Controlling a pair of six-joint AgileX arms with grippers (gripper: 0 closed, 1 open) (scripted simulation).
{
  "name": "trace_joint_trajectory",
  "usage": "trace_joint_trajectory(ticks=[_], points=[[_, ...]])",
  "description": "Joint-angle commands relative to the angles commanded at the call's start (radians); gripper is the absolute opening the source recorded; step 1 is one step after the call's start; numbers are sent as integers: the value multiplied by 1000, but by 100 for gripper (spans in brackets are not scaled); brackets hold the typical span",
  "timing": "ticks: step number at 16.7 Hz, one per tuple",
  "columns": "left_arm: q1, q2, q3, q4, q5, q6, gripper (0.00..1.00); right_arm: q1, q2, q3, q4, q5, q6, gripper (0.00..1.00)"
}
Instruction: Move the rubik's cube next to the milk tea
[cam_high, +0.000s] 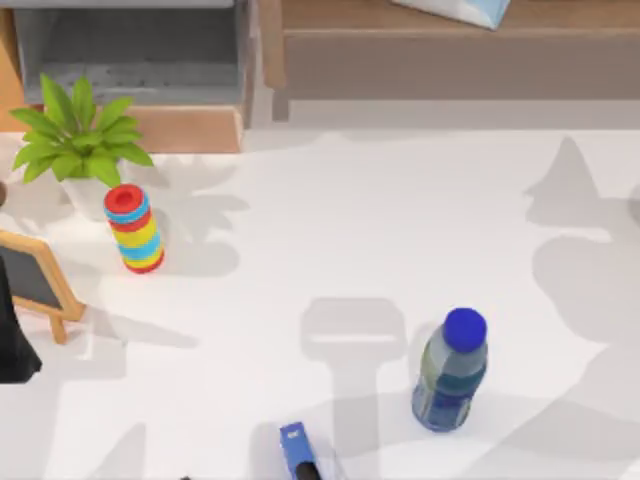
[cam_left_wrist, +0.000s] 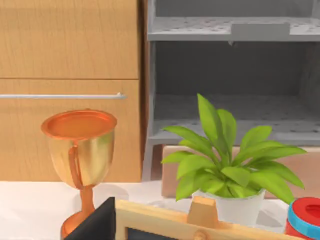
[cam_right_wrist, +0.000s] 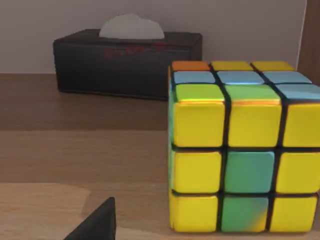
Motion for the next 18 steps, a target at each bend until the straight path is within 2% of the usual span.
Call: trace_joint_trajectory(ticks=[8,14,18], points=[[0,0,0,0,0,0,100,35,124,227,-98,37,0,100],[0,0,0,0,0,0,100,37,149,246,-97,40,-1,100],[0,0,0,0,0,0,100,37,149,246,-97,40,-1,70]])
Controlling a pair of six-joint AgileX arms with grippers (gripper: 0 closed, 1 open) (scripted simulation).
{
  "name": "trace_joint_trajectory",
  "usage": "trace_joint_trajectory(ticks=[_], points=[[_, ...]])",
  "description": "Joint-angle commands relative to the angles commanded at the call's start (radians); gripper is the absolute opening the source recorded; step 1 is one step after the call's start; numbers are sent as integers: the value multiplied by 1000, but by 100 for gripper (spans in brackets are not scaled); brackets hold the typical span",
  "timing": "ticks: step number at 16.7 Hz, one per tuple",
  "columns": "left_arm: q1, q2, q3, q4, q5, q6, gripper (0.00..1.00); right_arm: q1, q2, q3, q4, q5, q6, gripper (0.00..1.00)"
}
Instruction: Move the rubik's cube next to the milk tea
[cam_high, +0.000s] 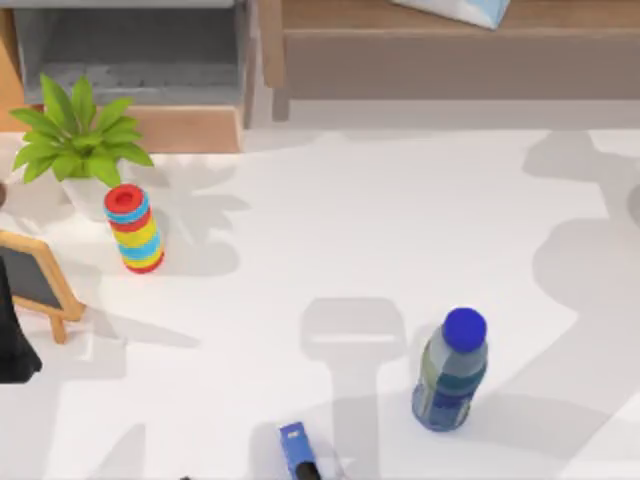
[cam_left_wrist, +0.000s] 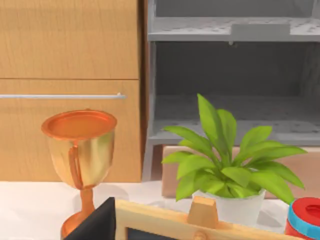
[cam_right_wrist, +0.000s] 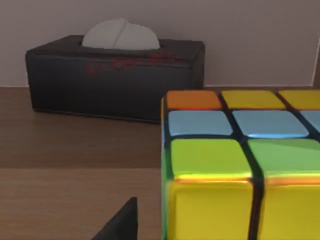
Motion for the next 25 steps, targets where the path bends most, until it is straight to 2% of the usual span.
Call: trace_joint_trajectory(ticks=[9,19,25], points=[[0,0,0,0,0,0,100,0,0,0,0,0,0,2],[0,0,0,0,0,0,100,-5,-4,-3,1,-2,1,0],[0,0,0,0,0,0,100,-62,-112,-59,14,-48,-13,0]])
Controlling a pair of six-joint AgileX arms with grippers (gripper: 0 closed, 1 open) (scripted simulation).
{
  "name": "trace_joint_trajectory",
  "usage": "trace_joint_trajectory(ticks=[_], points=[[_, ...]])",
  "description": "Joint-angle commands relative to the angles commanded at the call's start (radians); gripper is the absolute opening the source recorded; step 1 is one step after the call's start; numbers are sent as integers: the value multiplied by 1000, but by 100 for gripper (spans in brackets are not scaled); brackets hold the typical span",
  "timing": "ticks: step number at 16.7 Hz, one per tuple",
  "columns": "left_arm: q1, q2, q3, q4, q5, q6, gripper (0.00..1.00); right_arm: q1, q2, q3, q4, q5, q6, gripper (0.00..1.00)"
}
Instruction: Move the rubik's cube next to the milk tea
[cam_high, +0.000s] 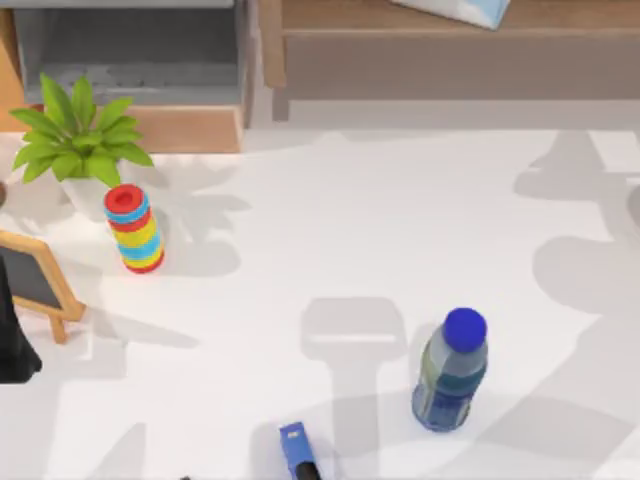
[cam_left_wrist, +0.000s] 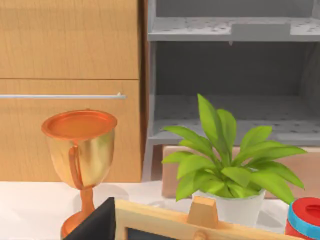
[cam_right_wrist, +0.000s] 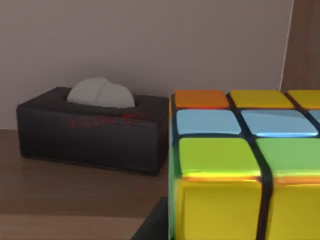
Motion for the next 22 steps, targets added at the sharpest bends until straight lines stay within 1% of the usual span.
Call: trace_joint_trajectory(ticks=[4,9,16,19,22], points=[[0,0,0,0,0,0,100,21,-3,18,15,10,3,0],[0,0,0,0,0,0,100,53,59,56,-18,40,13,0],[0,0,0,0,0,0,100,54,82,62,-45,45,16,0],[0,0,0,0,0,0,100,63,57,88,-78,36,-11,0],[0,0,0,0,0,0,100,87,8,150,-169,19,-69,0]])
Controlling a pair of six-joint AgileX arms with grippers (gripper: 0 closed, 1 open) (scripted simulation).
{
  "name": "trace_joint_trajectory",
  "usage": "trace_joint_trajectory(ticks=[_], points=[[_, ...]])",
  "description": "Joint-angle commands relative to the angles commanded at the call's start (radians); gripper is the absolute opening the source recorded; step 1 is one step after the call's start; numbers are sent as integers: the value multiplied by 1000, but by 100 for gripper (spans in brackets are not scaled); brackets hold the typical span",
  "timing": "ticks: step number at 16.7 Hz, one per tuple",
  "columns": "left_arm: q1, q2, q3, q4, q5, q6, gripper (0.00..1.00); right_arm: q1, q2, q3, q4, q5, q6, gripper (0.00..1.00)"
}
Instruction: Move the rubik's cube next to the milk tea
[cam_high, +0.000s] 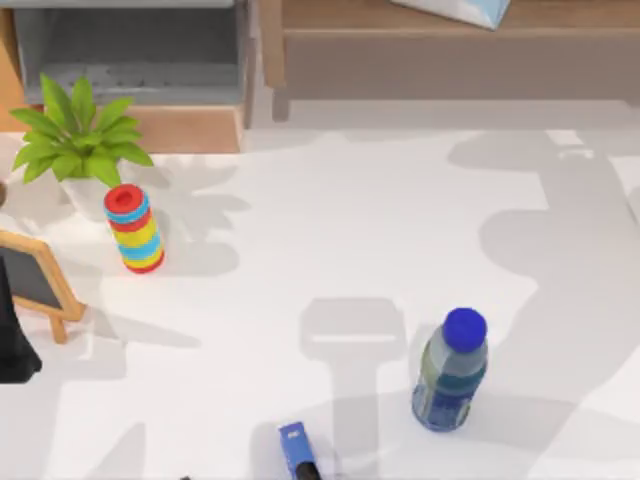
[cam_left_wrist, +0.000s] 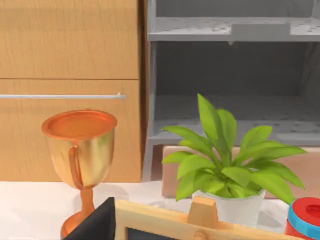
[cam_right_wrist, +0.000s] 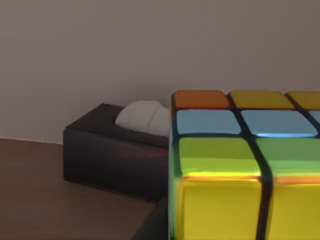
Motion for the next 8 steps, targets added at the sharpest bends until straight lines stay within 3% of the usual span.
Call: trace_joint_trajectory(ticks=[8], points=[[0,0,0,0,0,0,100,98,-98,177,-413,-21,-115,0]])
